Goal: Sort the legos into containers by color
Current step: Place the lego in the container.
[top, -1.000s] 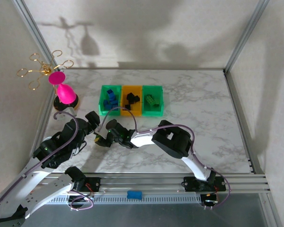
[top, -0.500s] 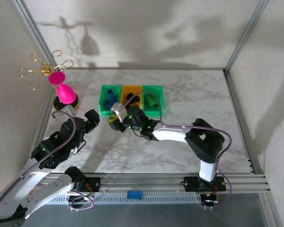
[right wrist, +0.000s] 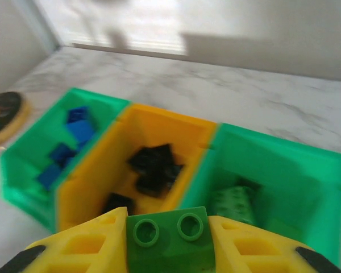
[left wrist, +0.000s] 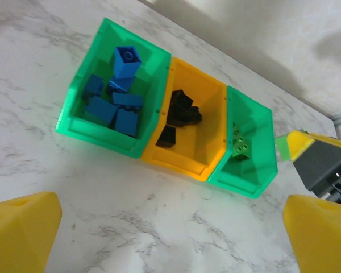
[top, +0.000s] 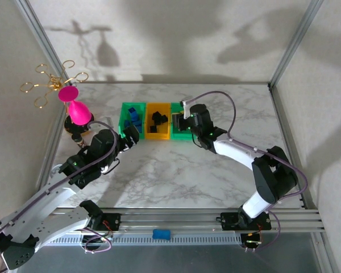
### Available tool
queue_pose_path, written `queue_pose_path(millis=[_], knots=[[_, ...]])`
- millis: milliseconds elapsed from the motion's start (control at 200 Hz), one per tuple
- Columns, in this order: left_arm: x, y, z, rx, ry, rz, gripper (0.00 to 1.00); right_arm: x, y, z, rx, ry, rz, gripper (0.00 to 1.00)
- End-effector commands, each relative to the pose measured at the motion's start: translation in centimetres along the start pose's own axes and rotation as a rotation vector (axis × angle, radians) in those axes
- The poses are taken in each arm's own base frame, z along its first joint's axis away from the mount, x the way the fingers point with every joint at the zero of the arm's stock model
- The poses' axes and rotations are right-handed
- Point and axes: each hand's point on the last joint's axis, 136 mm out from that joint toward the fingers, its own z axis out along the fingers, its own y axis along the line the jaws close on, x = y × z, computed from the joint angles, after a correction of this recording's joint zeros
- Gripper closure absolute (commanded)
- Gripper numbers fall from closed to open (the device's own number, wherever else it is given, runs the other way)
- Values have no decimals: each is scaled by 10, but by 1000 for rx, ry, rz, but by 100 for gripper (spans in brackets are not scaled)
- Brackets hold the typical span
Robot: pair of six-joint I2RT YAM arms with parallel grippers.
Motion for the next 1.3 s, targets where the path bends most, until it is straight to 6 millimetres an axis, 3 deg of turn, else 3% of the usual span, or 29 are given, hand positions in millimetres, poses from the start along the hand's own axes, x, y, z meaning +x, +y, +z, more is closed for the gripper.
queue_pose_path(millis=[0,370,461,586,716,796,921,966,1076,1191,1292], knots=[[0,-14,10,53,4,10,0,23,-31,17,115,86,34,65],[8,-3,16,7,17,34,0,37,-59,77,184,144,6,62],[9,0,17,-7,16,40,0,33,-58,78,174,138,6,54],[10,8,20,-38,-2,47,0,16,-55,63,168,100,10,45],[6,19,25,-91,-52,64,0,-16,-44,31,130,28,7,38],[2,27,29,-137,-95,91,0,-30,-42,2,124,-30,5,28],[-5,48,39,-231,-206,150,0,-42,-73,-49,252,-108,74,5],[-10,58,42,-284,-257,176,0,-43,-90,-69,323,-143,97,1],[-25,86,39,-432,-401,196,0,-25,-141,-119,527,-237,95,1],[-38,107,39,-493,-498,248,0,14,-205,-166,784,-261,183,1],[-49,137,45,-537,-552,238,0,45,-240,-196,919,-314,222,1]])
